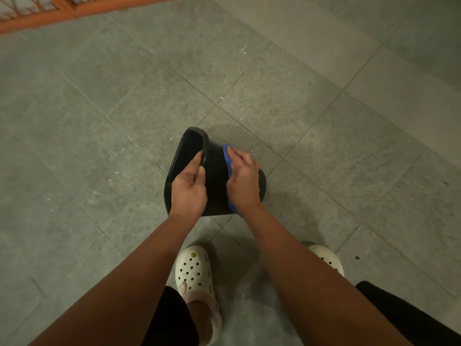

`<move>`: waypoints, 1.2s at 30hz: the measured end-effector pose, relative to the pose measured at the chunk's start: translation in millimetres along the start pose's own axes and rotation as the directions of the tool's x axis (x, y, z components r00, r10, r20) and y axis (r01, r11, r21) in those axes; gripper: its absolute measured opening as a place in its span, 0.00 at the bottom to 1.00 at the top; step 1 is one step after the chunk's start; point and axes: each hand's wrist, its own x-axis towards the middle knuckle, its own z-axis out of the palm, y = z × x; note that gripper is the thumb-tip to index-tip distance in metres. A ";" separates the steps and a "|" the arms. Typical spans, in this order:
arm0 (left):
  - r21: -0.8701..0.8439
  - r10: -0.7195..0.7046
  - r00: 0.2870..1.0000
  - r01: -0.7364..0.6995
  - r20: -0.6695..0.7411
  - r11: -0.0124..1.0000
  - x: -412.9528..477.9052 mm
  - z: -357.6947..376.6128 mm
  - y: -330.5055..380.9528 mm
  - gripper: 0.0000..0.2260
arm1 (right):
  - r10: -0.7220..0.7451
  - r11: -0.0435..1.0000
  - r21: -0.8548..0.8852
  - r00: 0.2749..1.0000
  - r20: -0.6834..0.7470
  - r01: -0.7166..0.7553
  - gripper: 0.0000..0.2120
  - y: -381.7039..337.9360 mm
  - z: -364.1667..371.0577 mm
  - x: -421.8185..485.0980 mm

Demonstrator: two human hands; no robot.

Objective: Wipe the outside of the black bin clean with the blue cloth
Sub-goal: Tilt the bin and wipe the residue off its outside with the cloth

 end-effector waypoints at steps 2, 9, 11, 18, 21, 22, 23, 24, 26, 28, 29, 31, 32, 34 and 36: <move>-0.012 -0.013 1.000 0.013 0.003 1.000 0.3 -0.6 1.5 0.17 | 0.030 0.998 0.060 0.999 -0.021 -0.029 0.25 -2.5 1.4 -12.7; -0.017 0.040 0.999 -0.040 0.035 0.999 -0.6 -2.9 0.5 0.16 | -0.157 0.988 0.004 0.988 0.007 0.157 0.24 -6.4 1.3 -0.4; -0.011 0.027 0.999 -0.026 0.030 1.000 -2.8 -4.5 -1.2 0.16 | -0.067 0.997 -0.042 0.997 0.047 0.069 0.27 0.3 -0.6 1.0; 0.210 -0.021 1.000 0.024 -0.017 0.977 13.2 -11.1 10.4 0.14 | 0.036 0.990 0.140 0.997 -0.062 -0.027 0.15 3.5 -3.7 -7.6; 0.299 0.020 1.000 -0.020 0.003 0.954 14.3 -9.8 17.4 0.15 | -0.006 0.983 0.185 0.998 -0.062 0.018 0.14 8.7 -2.1 -17.8; 0.316 0.029 0.999 -0.036 0.027 0.948 14.2 -8.6 19.0 0.15 | -0.009 0.983 0.184 0.998 -0.054 0.019 0.15 9.8 -0.4 -20.8; 0.320 0.036 0.998 -0.048 0.043 0.946 14.1 -7.3 19.3 0.15 | 0.002 0.984 0.178 0.998 -0.056 0.008 0.17 9.0 2.2 -23.9; 0.317 0.040 0.998 -0.053 0.045 0.947 14.3 -6.4 18.6 0.14 | 0.021 0.985 0.172 0.997 -0.076 -0.008 0.18 6.3 5.1 -26.8; 0.304 0.045 0.999 -0.051 0.027 0.951 15.0 -6.0 16.4 0.12 | 0.043 0.985 0.171 0.990 -0.137 -0.019 0.19 -3.6 11.3 -31.1; 0.275 0.045 0.999 -0.049 0.019 0.960 14.2 -6.5 13.9 0.12 | 0.014 0.989 0.148 0.987 -0.161 0.010 0.19 -12.3 14.6 -32.3; 0.265 0.044 0.999 -0.047 0.018 0.963 13.4 -6.3 13.1 0.12 | -0.009 0.991 0.127 0.987 -0.157 0.030 0.19 -14.2 14.7 -29.9; 0.259 0.044 0.999 -0.043 0.003 0.965 12.2 -5.6 12.0 0.13 | -0.051 0.994 0.087 0.990 -0.135 0.063 0.19 -14.9 12.6 -21.6; 0.252 0.041 0.999 -0.038 -0.009 0.967 12.1 -4.4 11.6 0.13 | -0.077 0.995 0.060 0.991 -0.112 0.084 0.19 -14.1 11.1 -17.8; 0.225 0.021 0.999 -0.014 -0.029 0.974 10.8 -1.7 12.9 0.13 | -0.127 0.992 -0.012 0.991 -0.046 0.127 0.20 -9.7 8.2 -11.4; 0.208 -0.012 0.999 0.022 -0.049 0.978 10.2 -0.5 14.7 0.13 | -0.099 0.994 -0.041 0.995 0.010 0.099 0.22 -1.0 7.9 -8.3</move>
